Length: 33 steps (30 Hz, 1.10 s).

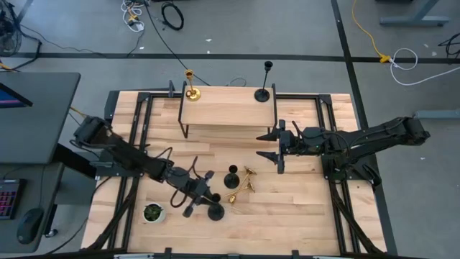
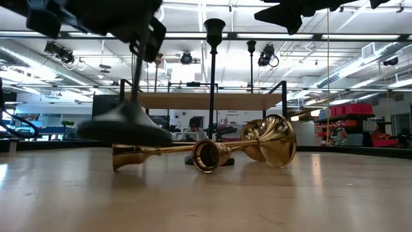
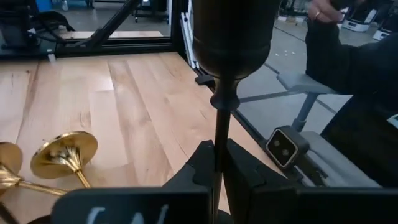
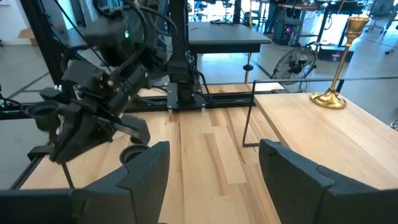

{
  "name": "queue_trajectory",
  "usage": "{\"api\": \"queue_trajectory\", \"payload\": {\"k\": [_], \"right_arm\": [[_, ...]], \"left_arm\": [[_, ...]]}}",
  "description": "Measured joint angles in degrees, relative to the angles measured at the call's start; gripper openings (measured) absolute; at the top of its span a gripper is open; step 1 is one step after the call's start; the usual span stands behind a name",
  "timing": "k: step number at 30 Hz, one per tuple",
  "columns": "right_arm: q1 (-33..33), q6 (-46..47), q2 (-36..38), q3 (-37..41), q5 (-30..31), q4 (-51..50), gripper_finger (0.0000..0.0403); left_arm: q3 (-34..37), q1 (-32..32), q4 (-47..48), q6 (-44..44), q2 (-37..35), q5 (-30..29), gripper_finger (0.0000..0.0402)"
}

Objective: Pick & Place candle stick holders
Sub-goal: Put the bottom black candle holder on the shelf aligned with the other black candle holder

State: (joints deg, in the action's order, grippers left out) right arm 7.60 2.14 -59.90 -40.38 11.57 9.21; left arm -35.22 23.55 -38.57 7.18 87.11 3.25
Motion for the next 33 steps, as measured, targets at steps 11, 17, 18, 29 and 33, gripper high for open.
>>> {"api": "queue_trajectory", "payload": {"k": [11,17,18,29,33], "right_arm": [[0.0,1.1,0.0,0.0,0.0,0.1,0.0248],[0.0,1.5,0.0,0.0,0.0,1.1,0.0248],[0.0,1.5,0.0,0.0,0.0,1.4,0.0248],[0.0,1.7,-0.1,0.0,0.0,3.7,0.0248],[0.0,-0.1,-2.2,0.0,0.0,8.1,0.0248]], "left_arm": [[0.0,-0.2,12.1,-0.5,-18.7,-9.1,0.0012],[-7.6,-2.7,25.9,-1.2,-27.2,-19.4,0.0012],[-9.7,-3.3,29.0,-2.0,-27.6,-21.9,0.0012],[-27.8,-17.0,42.4,-7.2,-22.0,-13.2,0.0012],[-30.9,-21.3,42.7,-7.6,-15.9,-7.5,0.0012]]}}
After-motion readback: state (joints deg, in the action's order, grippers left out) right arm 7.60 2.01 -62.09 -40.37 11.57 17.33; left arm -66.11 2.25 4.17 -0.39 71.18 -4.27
